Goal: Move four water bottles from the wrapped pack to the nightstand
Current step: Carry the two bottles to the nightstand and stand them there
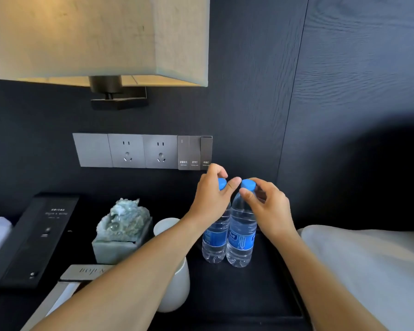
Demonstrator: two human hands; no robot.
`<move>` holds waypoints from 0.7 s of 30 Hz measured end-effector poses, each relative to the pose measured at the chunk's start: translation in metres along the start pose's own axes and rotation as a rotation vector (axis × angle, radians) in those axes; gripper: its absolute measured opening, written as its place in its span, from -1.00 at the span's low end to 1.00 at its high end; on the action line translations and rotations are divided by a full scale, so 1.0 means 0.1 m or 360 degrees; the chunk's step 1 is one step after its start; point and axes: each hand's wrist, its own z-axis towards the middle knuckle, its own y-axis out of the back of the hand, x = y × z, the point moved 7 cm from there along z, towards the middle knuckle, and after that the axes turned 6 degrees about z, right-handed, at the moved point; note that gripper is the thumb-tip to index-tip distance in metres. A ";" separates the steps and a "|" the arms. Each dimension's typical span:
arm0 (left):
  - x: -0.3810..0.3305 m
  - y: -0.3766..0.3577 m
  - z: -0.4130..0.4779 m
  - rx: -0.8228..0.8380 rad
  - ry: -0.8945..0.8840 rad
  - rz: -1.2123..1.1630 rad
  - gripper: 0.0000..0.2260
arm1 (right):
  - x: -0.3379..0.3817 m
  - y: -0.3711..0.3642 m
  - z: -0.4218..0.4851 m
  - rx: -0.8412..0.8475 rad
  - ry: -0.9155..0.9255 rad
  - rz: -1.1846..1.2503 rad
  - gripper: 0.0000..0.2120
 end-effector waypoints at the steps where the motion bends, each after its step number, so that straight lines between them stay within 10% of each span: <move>1: -0.01 -0.03 -0.01 0.0071 0.0002 0.0021 -0.79 | -0.01 0.01 -0.01 0.0014 -0.0002 -0.0023 -0.66; 11: 0.20 0.23 -0.09 0.0495 0.0163 -0.0125 -0.72 | 0.00 -0.05 -0.02 0.0083 -0.0117 -0.0410 -0.48; 21: 0.25 0.24 -0.11 0.0315 0.0041 0.0010 -0.78 | 0.00 -0.08 -0.02 0.0166 -0.0127 -0.0295 -0.68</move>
